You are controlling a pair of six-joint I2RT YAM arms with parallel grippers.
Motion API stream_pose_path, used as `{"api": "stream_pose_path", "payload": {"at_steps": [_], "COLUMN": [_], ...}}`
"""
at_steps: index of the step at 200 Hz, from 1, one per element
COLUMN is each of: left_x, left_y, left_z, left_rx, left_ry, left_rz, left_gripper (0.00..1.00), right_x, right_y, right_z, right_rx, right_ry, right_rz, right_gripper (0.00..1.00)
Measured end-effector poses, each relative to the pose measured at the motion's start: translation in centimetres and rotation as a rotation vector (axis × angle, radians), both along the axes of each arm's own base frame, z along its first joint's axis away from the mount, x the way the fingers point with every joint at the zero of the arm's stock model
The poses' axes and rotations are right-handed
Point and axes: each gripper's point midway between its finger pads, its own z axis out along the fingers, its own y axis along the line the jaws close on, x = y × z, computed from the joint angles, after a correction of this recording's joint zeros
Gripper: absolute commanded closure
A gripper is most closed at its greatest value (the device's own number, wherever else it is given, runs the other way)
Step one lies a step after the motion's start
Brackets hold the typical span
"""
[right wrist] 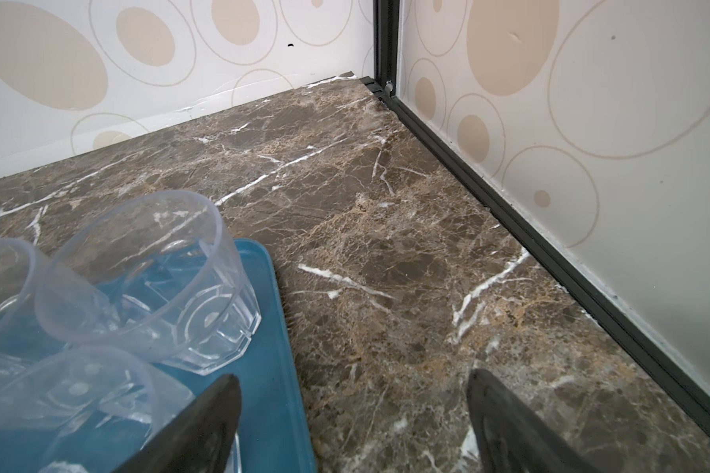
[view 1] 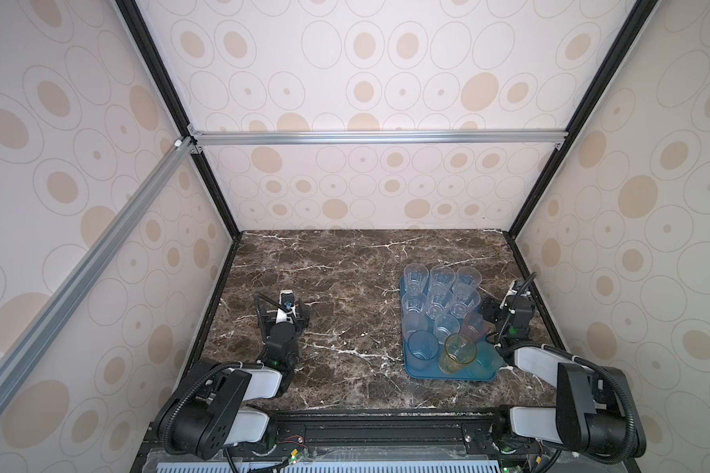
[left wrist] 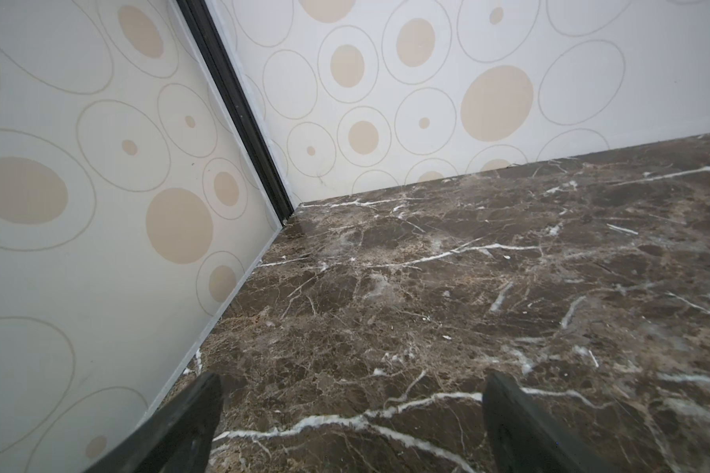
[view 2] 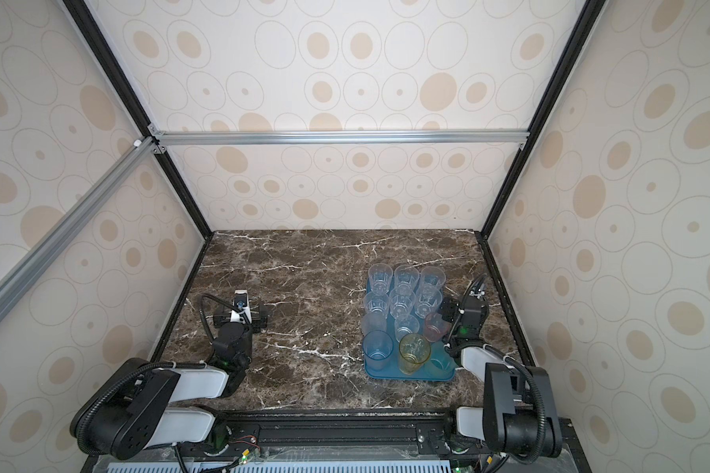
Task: Place the glasses into the tray
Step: Reset both arms
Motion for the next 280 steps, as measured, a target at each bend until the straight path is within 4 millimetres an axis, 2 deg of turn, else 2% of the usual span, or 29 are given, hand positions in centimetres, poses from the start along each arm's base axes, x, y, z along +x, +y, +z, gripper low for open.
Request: {"api": "stream_pose_path", "payload": {"at_steps": [80,113,176,280], "left_x": [-0.4,-0.6,-0.5,-1.4], "left_y": [0.2,0.2,0.1,0.7], "left_z": [0.7,0.8,1.0,0.9], "left_rx": [0.019,0.018,0.018,0.022], "left_ry": [-0.062,-0.070,-0.078,-0.080], "left_rz": [-0.014,-0.016,-0.020,0.001], "left_gripper": [0.01,0.01,0.01,0.01], "right_x": [-1.2,-0.6,0.2,1.2], "right_y": [1.4,2.1,4.2,4.4], "right_z": [-0.2,0.5,0.5,0.3], "right_rx": [-0.001,-0.006,-0.035,-0.040], "right_ry": [-0.088,-0.145,-0.161,-0.159], "right_rz": [0.078,0.119,0.233,0.250], "right_gripper": [0.11,0.11,0.12,0.11]}}
